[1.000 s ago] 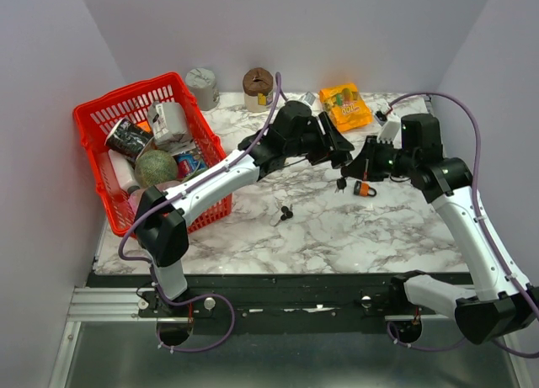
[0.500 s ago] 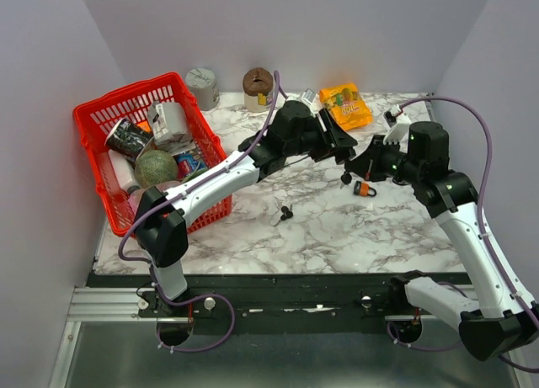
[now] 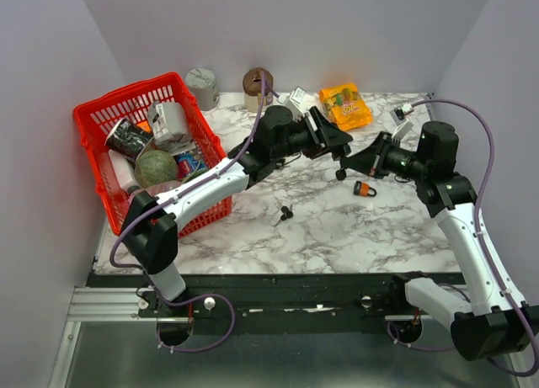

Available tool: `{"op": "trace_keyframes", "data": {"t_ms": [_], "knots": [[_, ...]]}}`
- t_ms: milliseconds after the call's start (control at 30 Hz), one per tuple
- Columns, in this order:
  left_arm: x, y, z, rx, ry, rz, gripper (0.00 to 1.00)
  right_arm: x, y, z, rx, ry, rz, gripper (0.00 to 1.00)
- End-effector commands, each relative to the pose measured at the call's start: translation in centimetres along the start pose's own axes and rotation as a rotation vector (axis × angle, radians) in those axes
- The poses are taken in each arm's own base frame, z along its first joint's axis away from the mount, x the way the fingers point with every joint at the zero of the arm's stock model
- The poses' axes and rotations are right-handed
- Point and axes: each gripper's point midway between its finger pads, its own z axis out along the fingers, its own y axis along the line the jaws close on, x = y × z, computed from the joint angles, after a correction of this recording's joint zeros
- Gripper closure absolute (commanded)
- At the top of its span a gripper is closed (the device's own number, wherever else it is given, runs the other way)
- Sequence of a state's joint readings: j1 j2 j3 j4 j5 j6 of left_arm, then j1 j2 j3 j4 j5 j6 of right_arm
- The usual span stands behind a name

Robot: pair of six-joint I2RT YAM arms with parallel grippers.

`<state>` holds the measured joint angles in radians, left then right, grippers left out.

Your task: Unlock with the key

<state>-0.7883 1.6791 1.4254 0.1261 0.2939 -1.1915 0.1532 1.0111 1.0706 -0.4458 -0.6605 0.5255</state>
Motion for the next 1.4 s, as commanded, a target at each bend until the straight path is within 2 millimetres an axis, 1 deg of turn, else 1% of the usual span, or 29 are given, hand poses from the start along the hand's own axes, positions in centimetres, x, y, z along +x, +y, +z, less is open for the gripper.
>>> {"op": "trace_keyframes", "data": {"t_ms": [0,67,133,233,433,467,500,567,600,633,667,700,733,767,800,867,900,967,1000,1033,1067,1100,1133,1167,1233,1367], "knots": [[2.9,-6.0,-3.2,0.221,0.138,0.087,1.00,-5.0,3.6,-0.9,-0.193,-0.160,-0.054,0.99],[3.1,-6.5,-3.5,0.246,0.146,0.098,1.00,-4.9,4.1,-0.9,-0.228,-0.146,-0.045,0.99],[3.0,-6.8,-3.6,0.263,0.143,0.105,1.00,-5.0,4.0,-0.8,-0.238,-0.140,-0.027,0.99],[2.9,-7.0,-3.7,0.266,0.139,0.116,1.00,-5.1,4.2,-0.8,-0.244,-0.143,-0.044,0.99],[2.7,-6.5,-3.5,0.242,0.140,0.110,1.00,-4.9,3.6,-0.9,-0.211,-0.135,-0.081,0.99],[2.6,-6.1,-3.3,0.227,0.140,0.106,1.00,-4.6,3.5,-0.9,-0.204,-0.125,-0.077,0.98],[2.2,-5.8,-3.3,0.211,0.133,0.100,1.00,-4.5,3.5,-1.0,-0.198,-0.121,-0.079,0.85],[1.5,-4.4,-3.1,0.163,0.115,0.081,1.00,-4.2,3.3,-1.2,-0.181,-0.113,-0.094,0.67],[0.7,-3.8,-3.1,0.150,0.100,0.079,1.00,-4.3,3.4,-1.5,-0.175,-0.122,-0.105,0.51],[0.3,-3.7,-3.2,0.147,0.093,0.083,1.00,-4.3,3.4,-1.7,-0.170,-0.126,-0.123,0.43],[0.1,-3.6,-3.3,0.150,0.093,0.102,1.00,-4.2,3.4,-2.0,-0.163,-0.125,-0.127,0.38],[-0.1,-3.5,-3.4,0.154,0.095,0.115,1.00,-4.5,3.4,-2.5,-0.155,-0.139,-0.138,0.31],[-0.5,-3.7,-3.6,0.164,0.098,0.133,1.00,-4.7,3.5,-2.7,-0.153,-0.144,-0.151,0.28],[0.0,-4.3,-4.0,0.203,0.142,0.157,1.00,-5.2,4.0,-3.2,-0.163,-0.155,-0.169,0.23],[0.2,-4.5,-4.1,0.224,0.164,0.190,1.00,-5.3,4.7,-3.6,-0.193,-0.148,-0.188,0.18],[0.5,-5.5,-4.7,0.266,0.205,0.236,1.00,-5.8,5.5,-3.9,-0.221,-0.138,-0.223,0.15],[1.3,-6.0,-5.3,0.301,0.250,0.266,1.00,-6.4,6.8,-4.4,-0.254,-0.142,-0.259,0.14],[2.1,-6.9,-6.3,0.357,0.303,0.330,1.00,-7.0,7.3,-4.3,-0.284,-0.133,-0.285,0.14],[3.1,-7.4,-7.3,0.402,0.366,0.348,1.00,-7.0,7.9,-4.4,-0.314,-0.118,-0.299,0.13],[3.6,-7.6,-7.7,0.421,0.394,0.356,1.00,-7.3,8.3,-4.5,-0.328,-0.118,-0.319,0.13],[4.0,-7.8,-8.2,0.441,0.422,0.358,1.00,-7.4,8.1,-4.1,-0.336,-0.104,-0.314,0.13],[4.5,-8.0,-8.8,0.462,0.452,0.361,1.00,-7.0,8.6,-3.9,-0.371,-0.077,-0.323,0.13],[5.1,-8.2,-9.6,0.488,0.490,0.364,1.00,-7.1,9.0,-3.8,-0.391,-0.066,-0.339,0.13],[5.4,-8.3,-10.0,0.508,0.505,0.361,1.00,-6.7,9.0,-3.4,-0.407,-0.040,-0.330,0.13],[6.0,-9.1,-11.3,0.555,0.541,0.361,1.00,-5.8,10.1,-3.3,-0.473,0.009,-0.331,0.13],[6.2,-10.5,-12.5,0.617,0.564,0.340,1.00,-4.7,11.1,-2.9,-0.554,0.057,-0.325,0.13]]}}
